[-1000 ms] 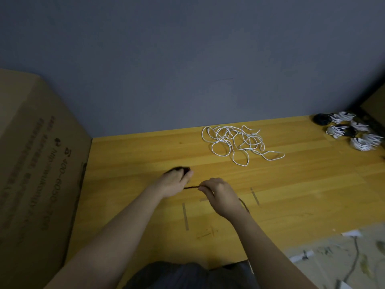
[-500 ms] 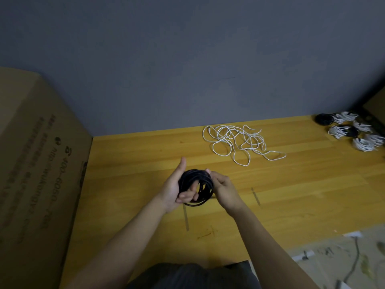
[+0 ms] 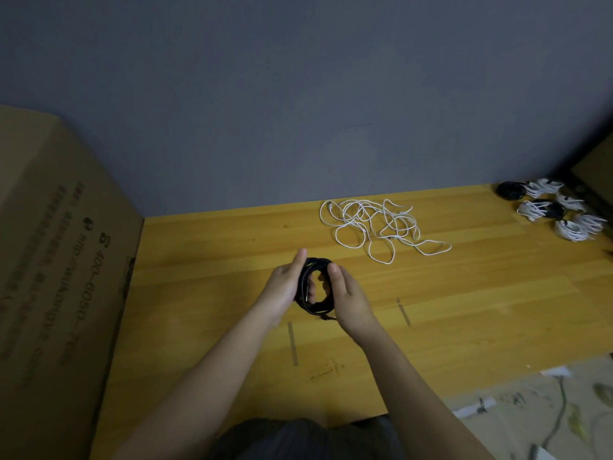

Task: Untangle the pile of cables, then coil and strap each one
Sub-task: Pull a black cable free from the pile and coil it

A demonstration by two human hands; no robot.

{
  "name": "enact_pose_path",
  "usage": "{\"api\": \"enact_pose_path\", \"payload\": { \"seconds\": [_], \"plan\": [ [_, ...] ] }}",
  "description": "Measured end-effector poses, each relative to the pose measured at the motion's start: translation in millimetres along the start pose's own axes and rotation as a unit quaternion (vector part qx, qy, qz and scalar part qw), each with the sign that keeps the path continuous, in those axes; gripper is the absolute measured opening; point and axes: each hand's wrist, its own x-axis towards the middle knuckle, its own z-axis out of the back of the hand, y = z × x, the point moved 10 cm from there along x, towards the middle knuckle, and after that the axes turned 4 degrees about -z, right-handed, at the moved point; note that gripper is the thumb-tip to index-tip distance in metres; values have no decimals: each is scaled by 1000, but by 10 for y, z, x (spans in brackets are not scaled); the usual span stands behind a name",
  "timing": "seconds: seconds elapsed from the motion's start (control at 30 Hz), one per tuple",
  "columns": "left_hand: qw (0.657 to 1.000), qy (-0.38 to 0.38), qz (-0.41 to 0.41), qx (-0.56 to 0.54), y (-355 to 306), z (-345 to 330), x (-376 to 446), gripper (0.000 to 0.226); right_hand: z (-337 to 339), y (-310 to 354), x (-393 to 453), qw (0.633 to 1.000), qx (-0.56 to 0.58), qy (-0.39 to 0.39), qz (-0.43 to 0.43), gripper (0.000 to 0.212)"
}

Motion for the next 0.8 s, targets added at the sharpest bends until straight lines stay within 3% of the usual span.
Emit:
{"api": "enact_pose_path", "payload": {
  "seconds": [0.13, 0.27, 0.37, 0.43, 0.53, 0.67, 0.73, 0.8],
  "plan": [
    [995, 76, 68, 19, 151, -80, -50, 80, 34, -46, 10, 997, -65, 34, -1, 31],
    [987, 131, 3, 98, 74, -126, -72, 74, 12, -12, -10, 994, -70, 78, 6, 38],
    [985, 107, -46, 129, 42, -102, -66, 54, 23, 8, -15, 993, -92, 67, 14, 41],
    [984, 63, -77, 145, 0, -65, -55, 45, 67, -16, -19, 998, -48, 34, 2, 41],
    [990, -21, -99, 99, -57, -10, -64, 32, 95, -93, -31, 998, 57, 12, -32, 40],
    [982, -130, -127, 51, -125, 18, -122, 21, 58, -136, -6, 995, 87, -18, -46, 29],
    [988, -103, -113, 25, -109, -73, -127, 21, 106, -65, 18, 996, 62, -48, -30, 27],
    [997, -21, -65, -26, -38, -174, -101, 33, 185, 60, 27, 998, 22, -56, 11, 26]
  ]
}}
